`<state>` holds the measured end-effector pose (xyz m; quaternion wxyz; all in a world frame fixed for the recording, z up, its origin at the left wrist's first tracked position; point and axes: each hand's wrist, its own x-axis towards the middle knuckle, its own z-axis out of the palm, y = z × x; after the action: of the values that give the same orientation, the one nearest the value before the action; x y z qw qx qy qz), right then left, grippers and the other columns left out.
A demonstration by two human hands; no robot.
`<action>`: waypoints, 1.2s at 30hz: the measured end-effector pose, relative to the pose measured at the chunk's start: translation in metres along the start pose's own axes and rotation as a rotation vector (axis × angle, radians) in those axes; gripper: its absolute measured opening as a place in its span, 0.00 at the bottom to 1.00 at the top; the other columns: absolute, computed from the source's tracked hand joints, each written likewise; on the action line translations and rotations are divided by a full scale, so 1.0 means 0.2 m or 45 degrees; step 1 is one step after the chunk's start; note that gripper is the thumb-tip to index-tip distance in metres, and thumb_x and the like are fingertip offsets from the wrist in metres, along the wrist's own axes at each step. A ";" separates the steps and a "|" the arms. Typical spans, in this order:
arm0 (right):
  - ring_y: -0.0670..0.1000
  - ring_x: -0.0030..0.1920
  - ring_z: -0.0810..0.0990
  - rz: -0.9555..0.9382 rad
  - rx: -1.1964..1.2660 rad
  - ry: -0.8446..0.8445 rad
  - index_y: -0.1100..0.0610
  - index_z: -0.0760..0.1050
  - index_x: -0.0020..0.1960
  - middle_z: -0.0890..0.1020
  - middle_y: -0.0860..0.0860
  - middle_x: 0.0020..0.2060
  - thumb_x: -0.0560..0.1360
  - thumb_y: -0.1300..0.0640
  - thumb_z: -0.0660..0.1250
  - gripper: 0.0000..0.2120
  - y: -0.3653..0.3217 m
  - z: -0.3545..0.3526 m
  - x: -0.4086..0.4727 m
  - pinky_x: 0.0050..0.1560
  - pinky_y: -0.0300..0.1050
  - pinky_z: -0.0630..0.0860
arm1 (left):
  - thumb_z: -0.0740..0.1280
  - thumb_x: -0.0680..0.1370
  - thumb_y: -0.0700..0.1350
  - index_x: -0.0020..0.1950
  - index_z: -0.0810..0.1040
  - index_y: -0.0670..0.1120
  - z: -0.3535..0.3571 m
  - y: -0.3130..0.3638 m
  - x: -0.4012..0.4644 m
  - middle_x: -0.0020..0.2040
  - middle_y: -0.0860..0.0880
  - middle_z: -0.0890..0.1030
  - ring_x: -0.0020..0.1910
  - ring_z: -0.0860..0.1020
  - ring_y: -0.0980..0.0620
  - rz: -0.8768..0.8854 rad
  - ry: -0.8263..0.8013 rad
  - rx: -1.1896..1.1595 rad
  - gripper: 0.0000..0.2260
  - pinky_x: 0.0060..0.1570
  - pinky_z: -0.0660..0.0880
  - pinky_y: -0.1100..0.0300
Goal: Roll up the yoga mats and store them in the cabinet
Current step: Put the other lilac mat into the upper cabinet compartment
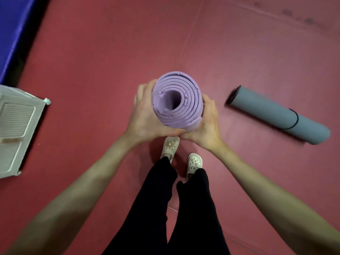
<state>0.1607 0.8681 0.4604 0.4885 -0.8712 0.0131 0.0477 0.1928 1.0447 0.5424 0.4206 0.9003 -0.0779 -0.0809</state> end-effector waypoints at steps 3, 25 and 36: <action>0.52 0.60 0.72 -0.101 -0.036 -0.123 0.54 0.62 0.71 0.72 0.50 0.61 0.48 0.41 0.82 0.56 -0.28 -0.03 -0.05 0.59 0.55 0.72 | 0.76 0.51 0.66 0.62 0.63 0.61 -0.26 0.14 -0.21 0.55 0.77 0.62 0.61 0.69 0.50 -0.068 0.144 0.018 0.44 0.60 0.72 0.43; 0.49 0.70 0.70 -0.756 0.267 -0.948 0.40 0.54 0.72 0.68 0.47 0.70 0.50 0.50 0.87 0.60 -1.95 1.02 -0.42 0.66 0.46 0.70 | 0.74 0.46 0.68 0.66 0.67 0.59 -1.72 -0.16 -1.54 0.59 0.55 0.70 0.61 0.70 0.51 -0.657 0.867 0.085 0.49 0.59 0.73 0.49; 0.44 0.70 0.69 -0.904 0.278 -1.176 0.36 0.50 0.71 0.69 0.50 0.69 0.52 0.42 0.83 0.57 -2.45 1.80 -0.39 0.66 0.39 0.69 | 0.75 0.55 0.67 0.71 0.62 0.58 -2.34 -0.65 -1.85 0.63 0.60 0.68 0.68 0.66 0.58 -0.668 0.942 -0.092 0.48 0.71 0.62 0.59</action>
<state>0.0913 1.4284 0.6976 0.5165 -0.6560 -0.4883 0.2538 -0.0603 1.5531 0.7686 0.4166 0.8426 0.3113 0.1397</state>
